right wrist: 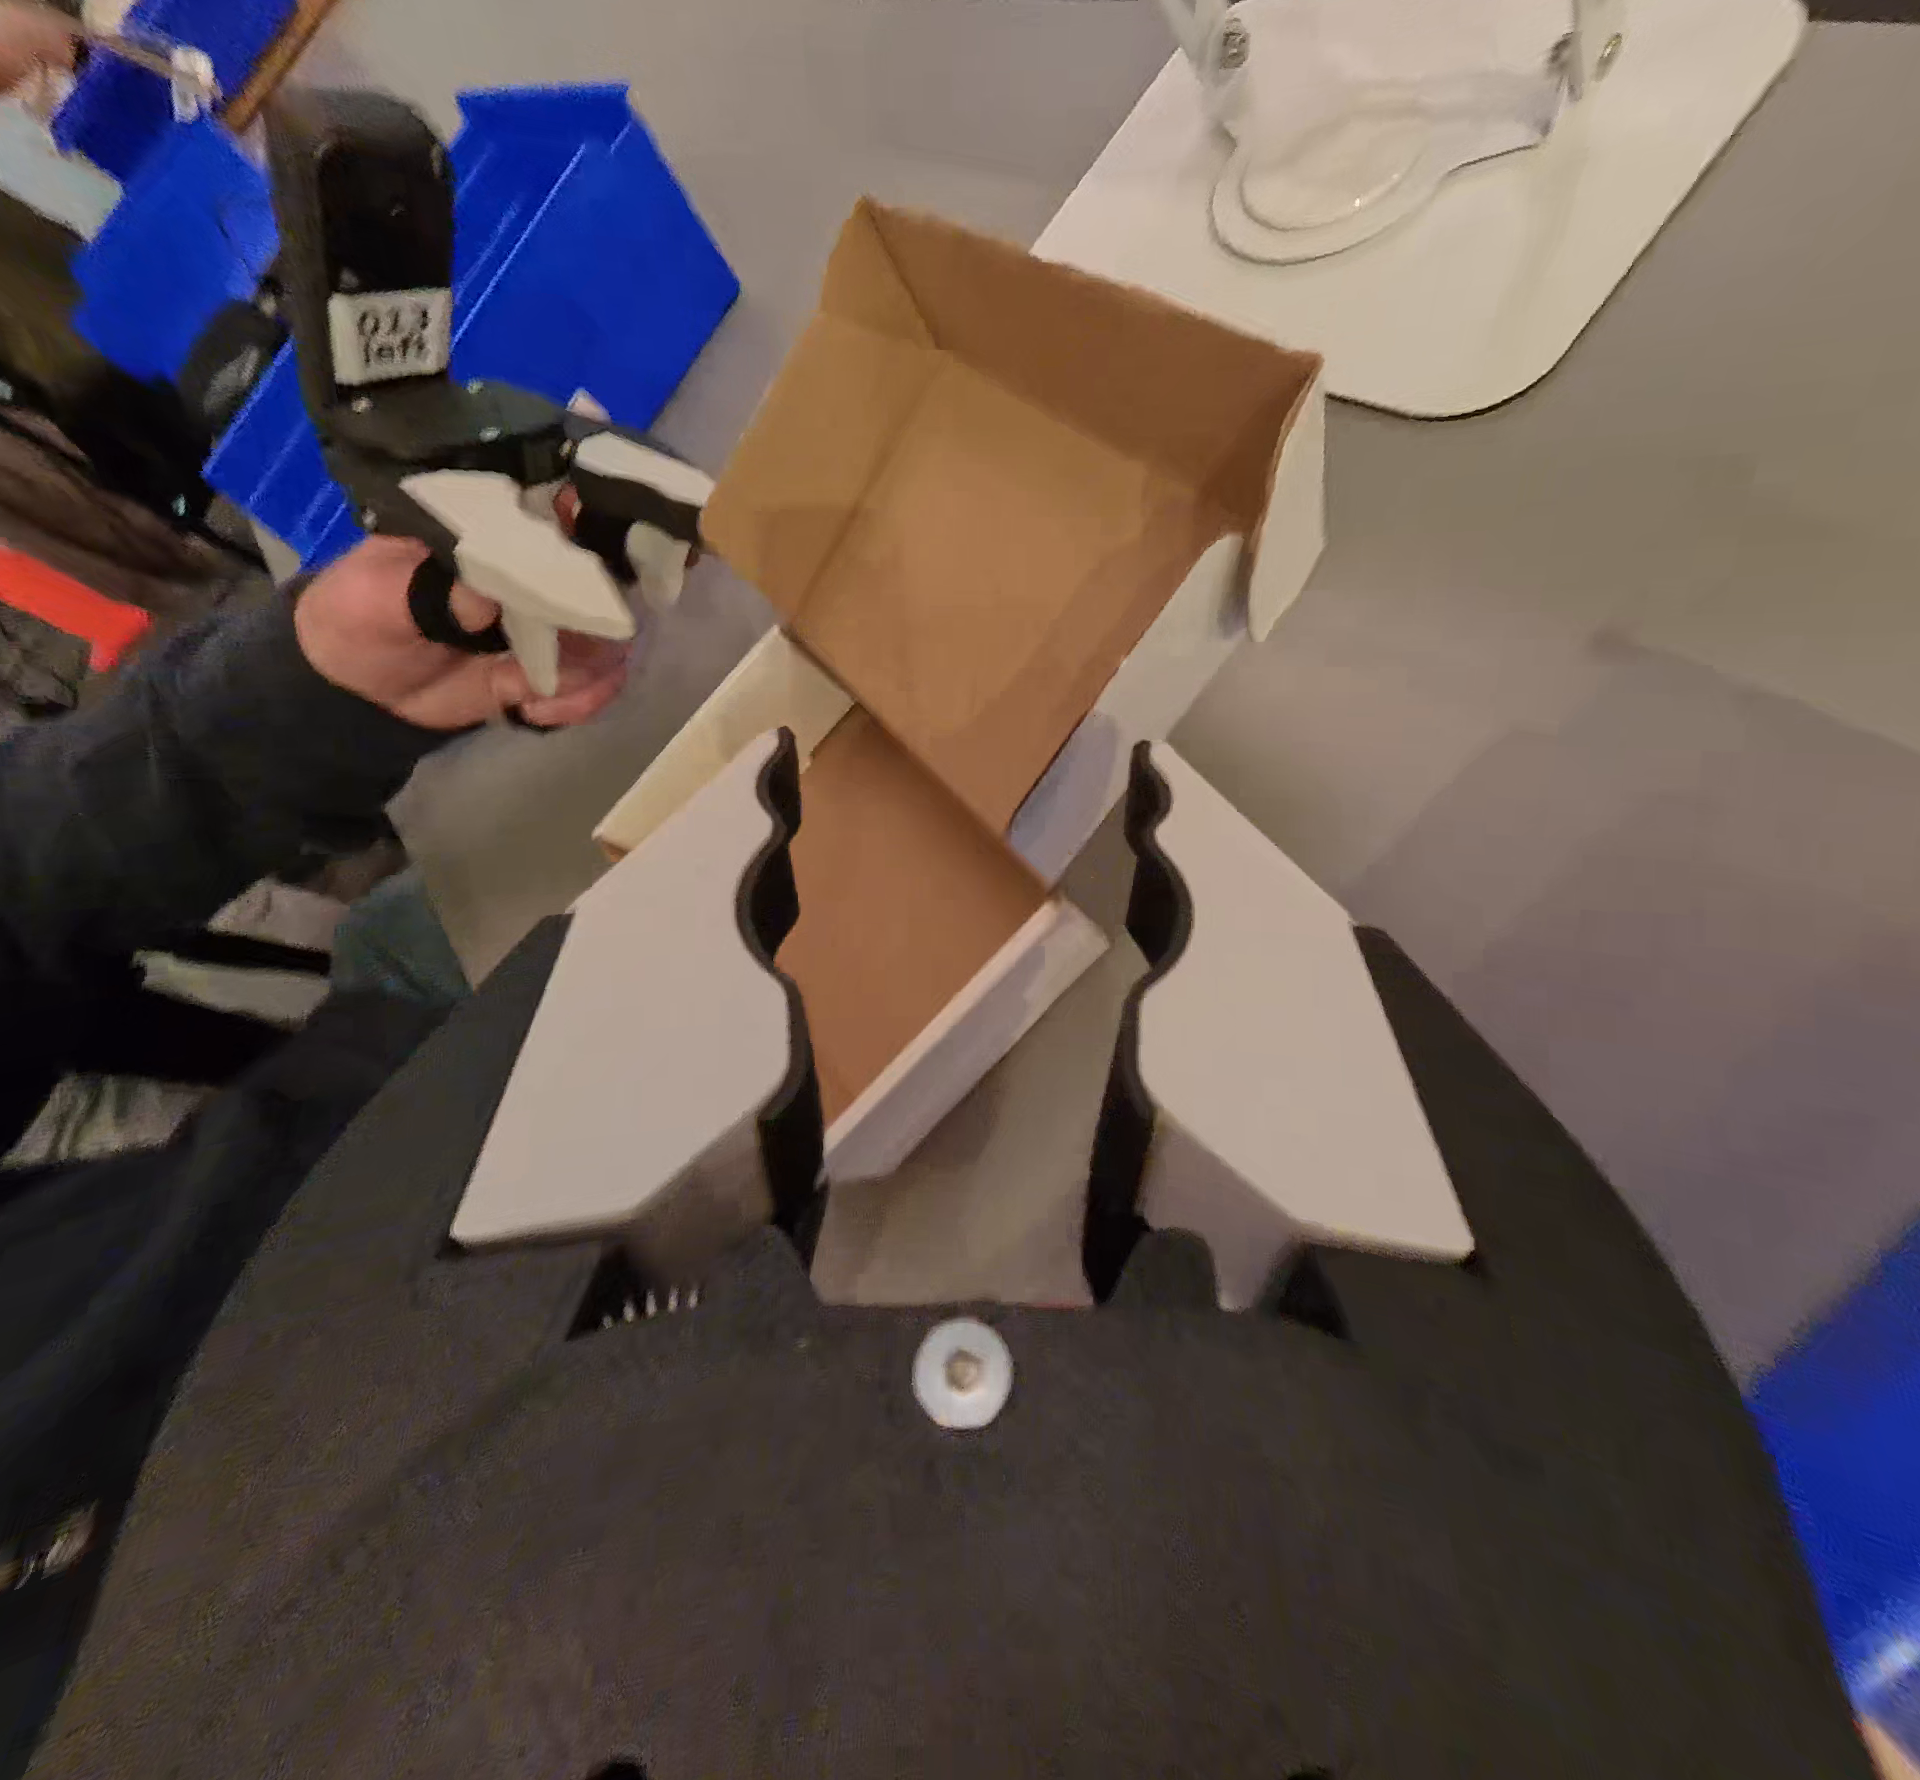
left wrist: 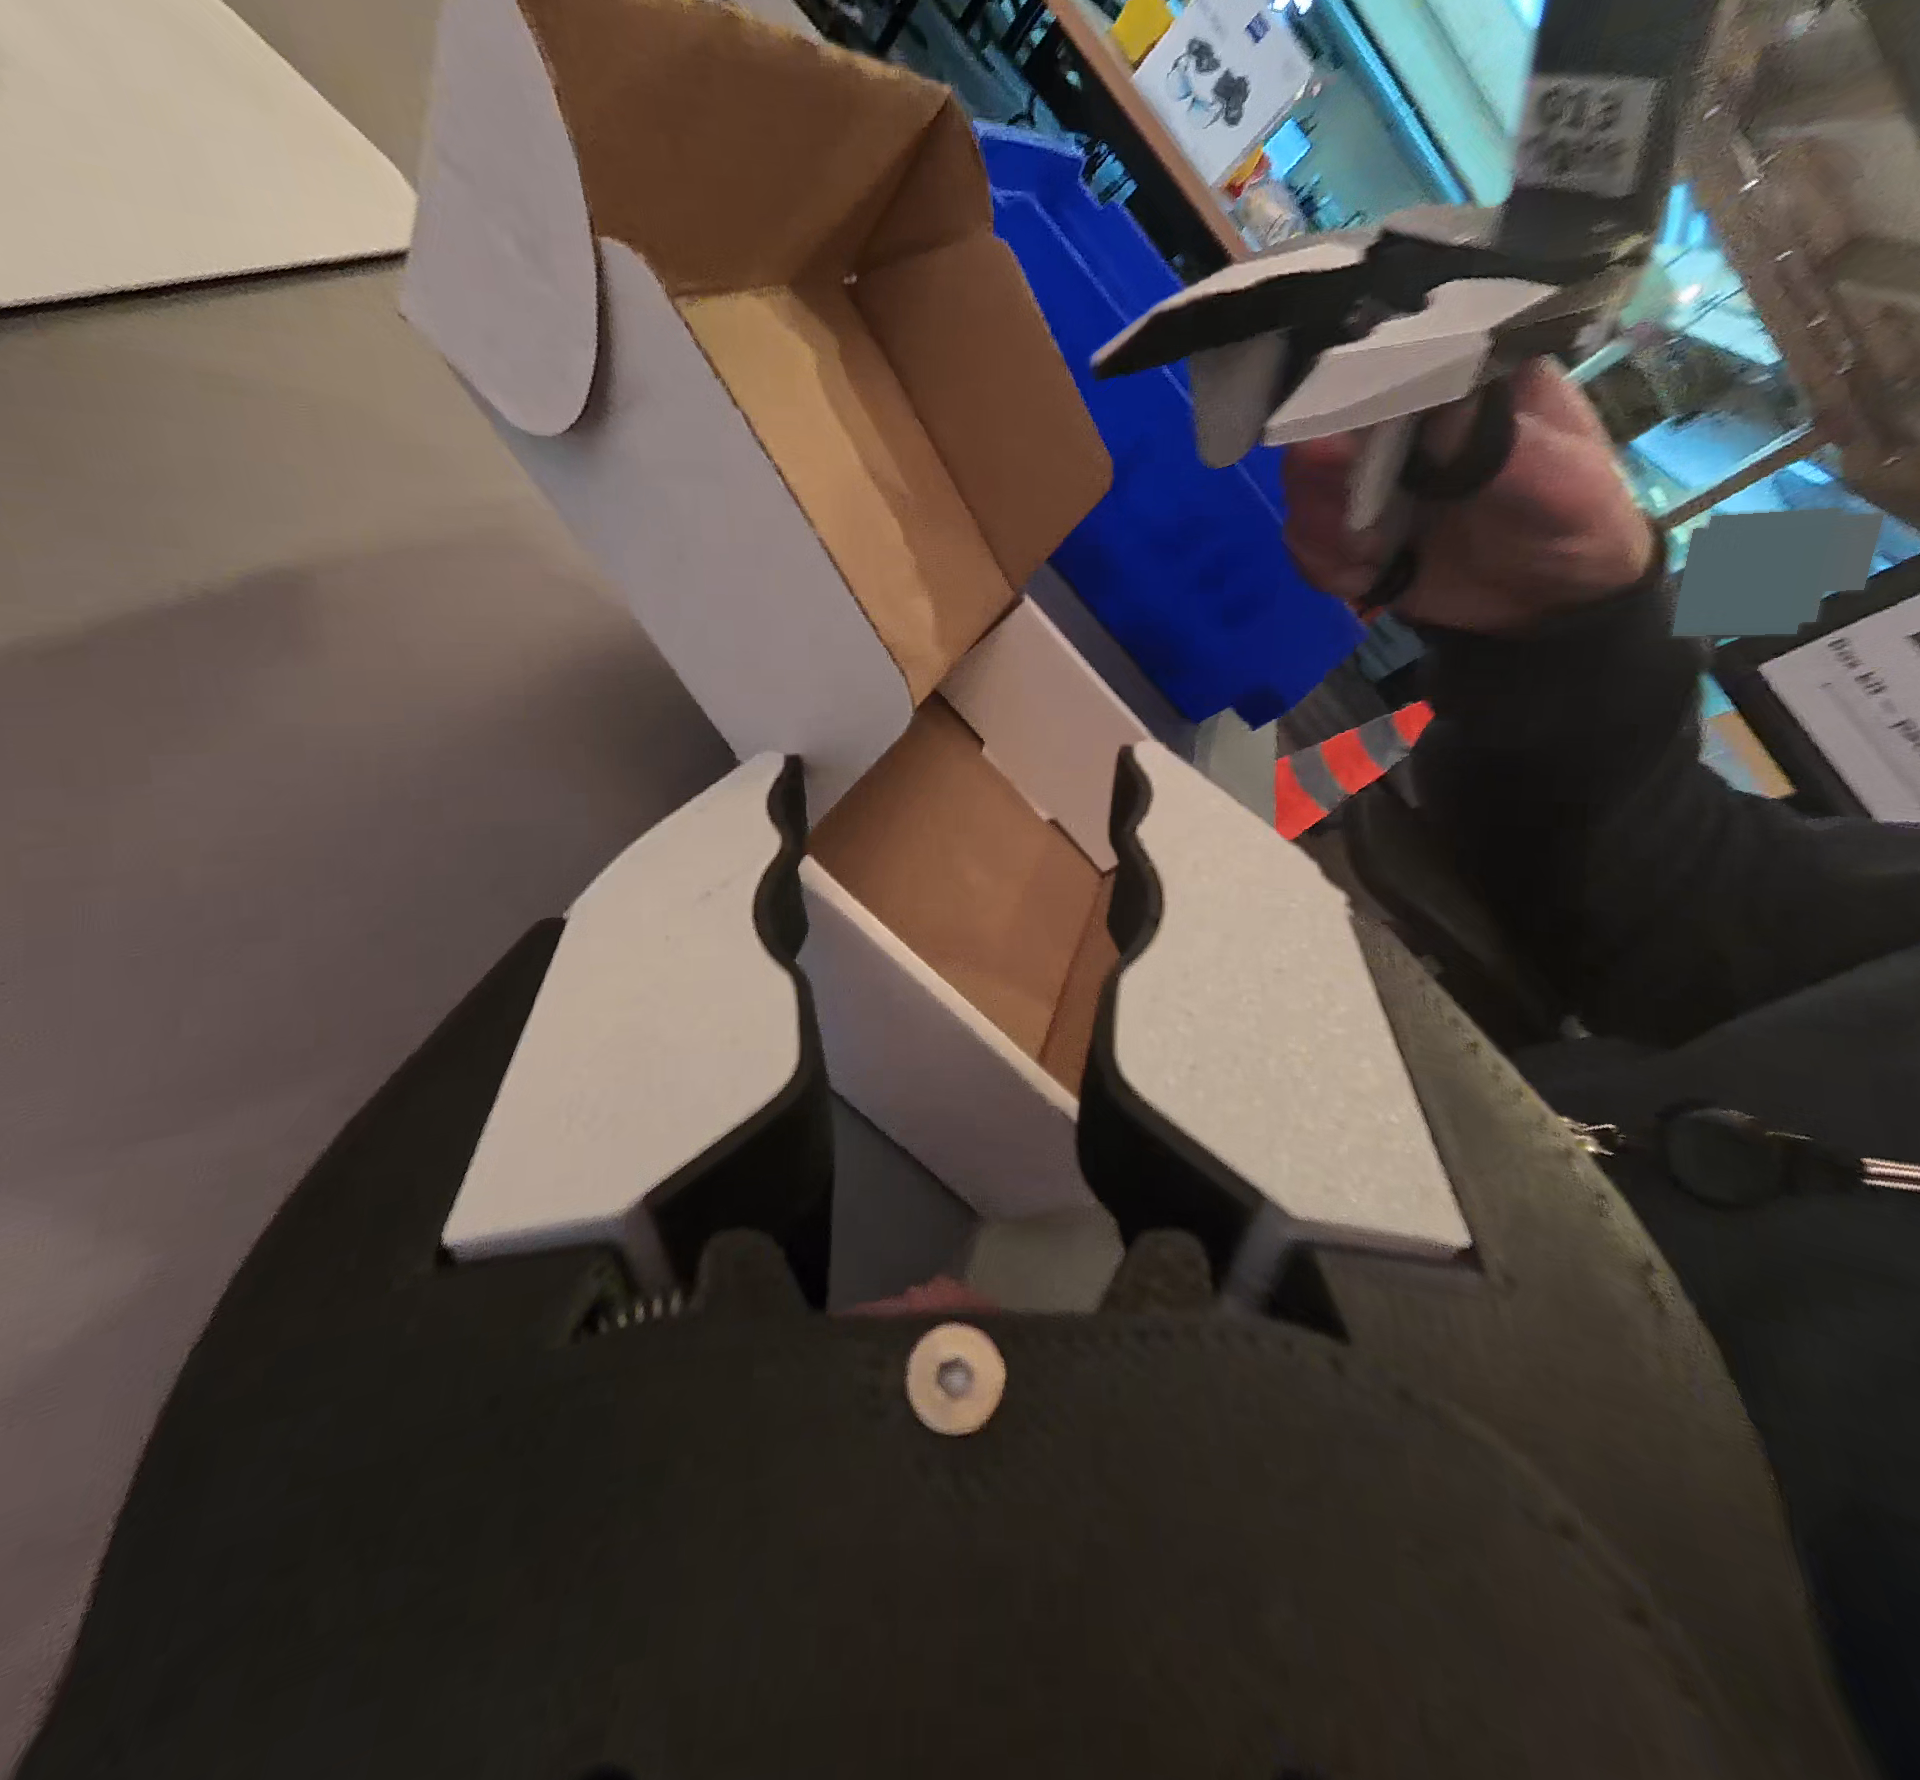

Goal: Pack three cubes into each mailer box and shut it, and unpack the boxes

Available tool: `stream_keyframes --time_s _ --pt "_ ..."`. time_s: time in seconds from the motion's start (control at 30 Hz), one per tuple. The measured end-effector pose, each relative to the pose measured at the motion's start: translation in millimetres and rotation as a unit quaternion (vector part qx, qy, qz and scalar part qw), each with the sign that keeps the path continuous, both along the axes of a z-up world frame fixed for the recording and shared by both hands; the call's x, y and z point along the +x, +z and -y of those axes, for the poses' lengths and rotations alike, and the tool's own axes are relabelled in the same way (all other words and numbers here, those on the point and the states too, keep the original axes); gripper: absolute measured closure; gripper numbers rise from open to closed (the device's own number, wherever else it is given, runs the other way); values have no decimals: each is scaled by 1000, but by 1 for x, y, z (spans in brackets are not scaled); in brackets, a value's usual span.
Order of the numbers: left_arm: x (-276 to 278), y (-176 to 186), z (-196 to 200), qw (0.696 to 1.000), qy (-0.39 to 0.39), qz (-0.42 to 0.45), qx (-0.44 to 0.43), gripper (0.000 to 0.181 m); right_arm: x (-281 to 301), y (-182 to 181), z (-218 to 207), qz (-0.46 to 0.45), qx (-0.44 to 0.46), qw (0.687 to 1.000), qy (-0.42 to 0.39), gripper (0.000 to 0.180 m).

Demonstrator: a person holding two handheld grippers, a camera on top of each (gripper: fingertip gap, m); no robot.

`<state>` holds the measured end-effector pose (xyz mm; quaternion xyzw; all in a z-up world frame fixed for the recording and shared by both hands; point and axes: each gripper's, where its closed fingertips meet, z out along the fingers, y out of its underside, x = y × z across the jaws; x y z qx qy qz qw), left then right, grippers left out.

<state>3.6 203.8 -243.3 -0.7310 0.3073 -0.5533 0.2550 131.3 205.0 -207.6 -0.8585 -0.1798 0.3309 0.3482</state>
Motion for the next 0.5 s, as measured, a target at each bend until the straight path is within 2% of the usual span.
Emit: stream_keyframes --time_s 0.17,0.4,0.5 --pt "-1 8 -16 997 12 65 -32 124 2 -22 -26 -79 -22 996 -42 112" --pt "-6 1 -38 990 33 105 -91 128 -12 -35 -26 -206 -79 975 -14 117" --pt "2 0 -34 989 11 110 -101 131 -20 -33 -22 -249 -88 964 19 132"
